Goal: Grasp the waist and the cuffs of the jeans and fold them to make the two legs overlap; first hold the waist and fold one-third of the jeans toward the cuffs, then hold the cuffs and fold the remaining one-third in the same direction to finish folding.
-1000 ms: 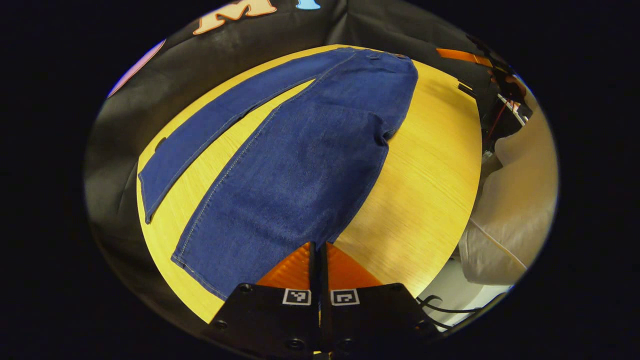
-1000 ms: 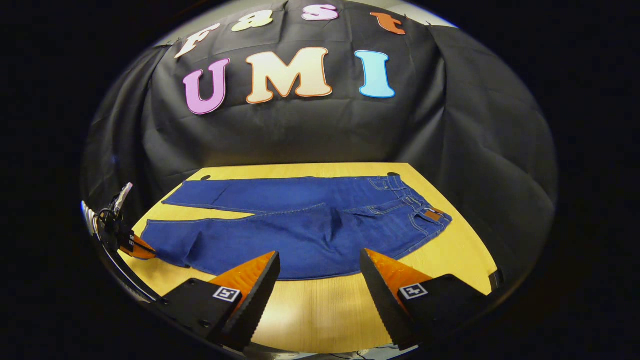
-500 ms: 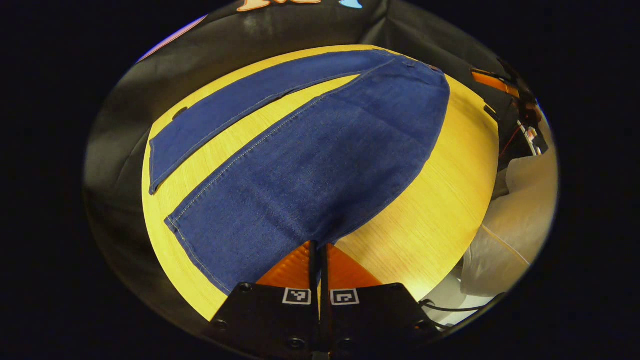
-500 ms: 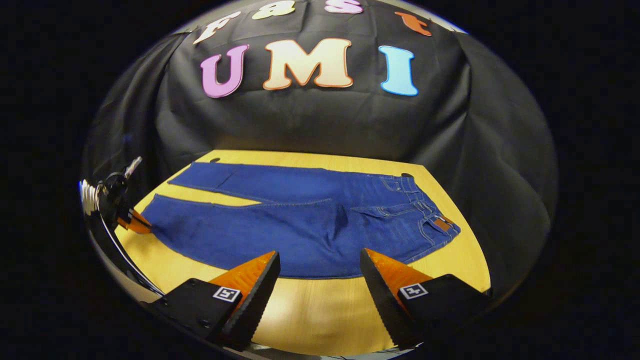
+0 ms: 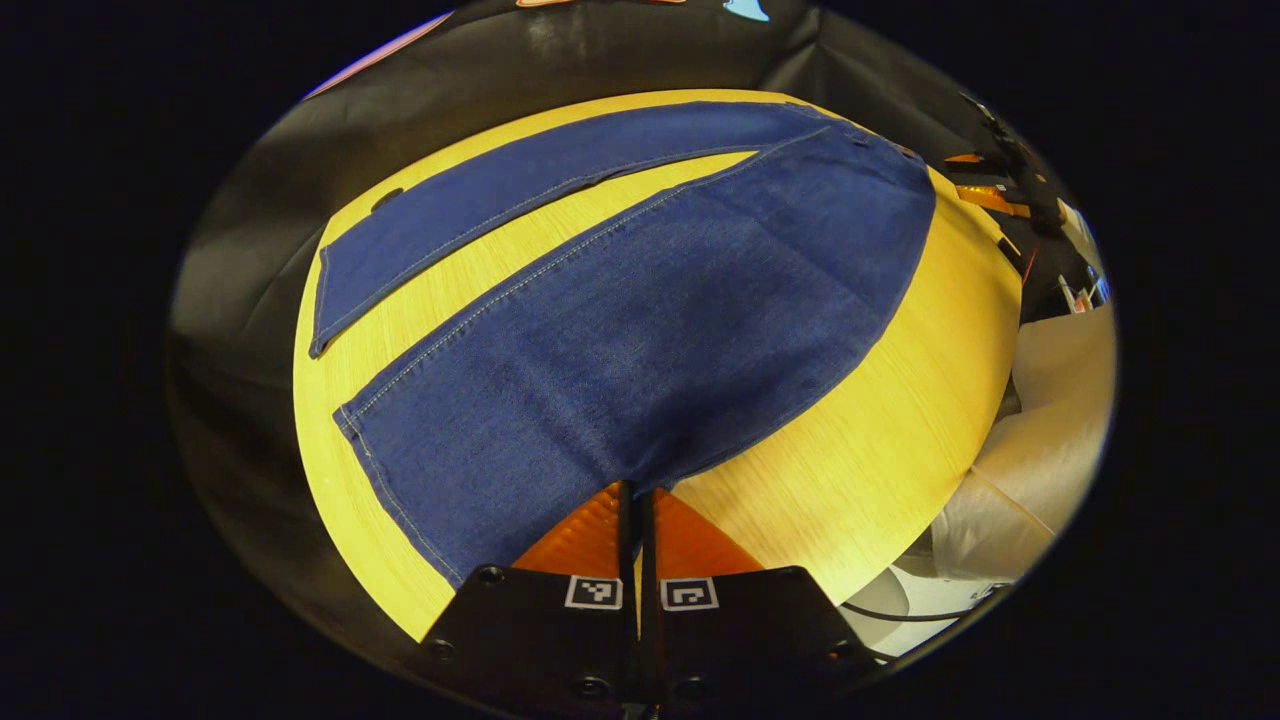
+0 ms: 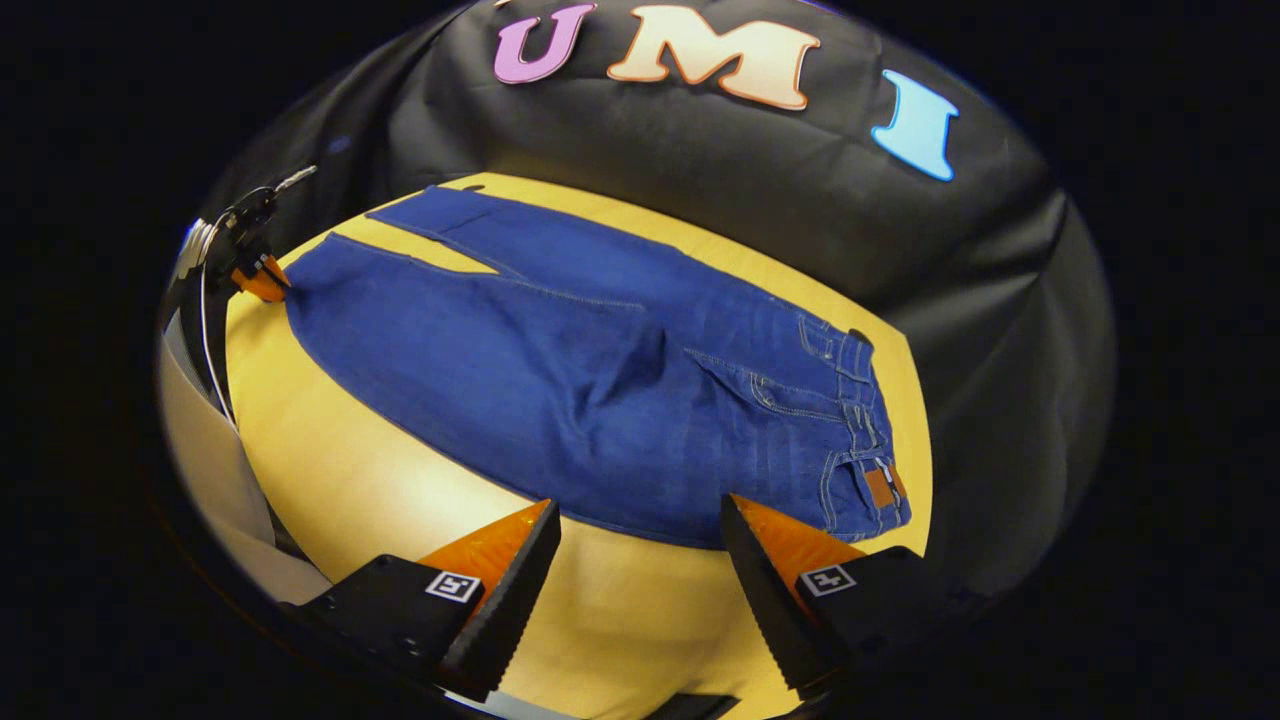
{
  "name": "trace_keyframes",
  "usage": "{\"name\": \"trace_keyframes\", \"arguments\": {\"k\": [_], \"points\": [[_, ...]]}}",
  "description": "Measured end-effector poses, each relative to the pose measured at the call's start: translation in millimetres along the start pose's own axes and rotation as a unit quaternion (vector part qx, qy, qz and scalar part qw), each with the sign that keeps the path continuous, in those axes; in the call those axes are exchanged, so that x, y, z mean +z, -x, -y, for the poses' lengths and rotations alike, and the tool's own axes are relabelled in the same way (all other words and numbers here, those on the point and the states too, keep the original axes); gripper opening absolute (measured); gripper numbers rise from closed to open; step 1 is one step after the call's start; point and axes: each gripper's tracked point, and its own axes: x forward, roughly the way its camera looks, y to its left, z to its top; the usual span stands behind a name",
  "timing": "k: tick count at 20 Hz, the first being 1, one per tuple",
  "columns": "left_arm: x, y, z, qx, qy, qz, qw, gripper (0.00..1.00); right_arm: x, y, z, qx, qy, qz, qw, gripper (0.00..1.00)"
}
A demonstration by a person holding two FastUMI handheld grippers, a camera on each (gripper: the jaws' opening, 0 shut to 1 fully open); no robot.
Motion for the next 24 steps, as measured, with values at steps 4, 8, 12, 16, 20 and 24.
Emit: {"name": "trace_keyframes", "arguments": {"k": [4,8,12,16,20,24], "points": [[0,-1,-1,0.009,0.0,-0.012,1.0,0.0,-22,-25,4,0.045,0.007,-0.05,0.998,0.99],[1,-1,-1,0.013,0.004,-0.019,1.0,0.0,-30,-38,-3,0.081,0.005,-0.075,0.994,0.99],[1,-2,-1,0.015,0.005,-0.022,1.0,0.0,-33,-43,-10,0.11,-0.007,-0.095,0.989,1.0],[0,-3,-2,0.018,0.007,-0.022,1.0,0.0,-34,-41,-9,0.11,-0.007,-0.1,0.989,1.0],[2,-2,-1,0.019,0.012,-0.022,1.0,0.0,-33,-41,-8,0.103,-0.009,-0.106,0.989,0.92],[1,-3,-1,0.02,0.032,-0.014,0.999,0.0,-25,-40,-10,0.098,0.001,-0.105,0.99,0.53]]}}
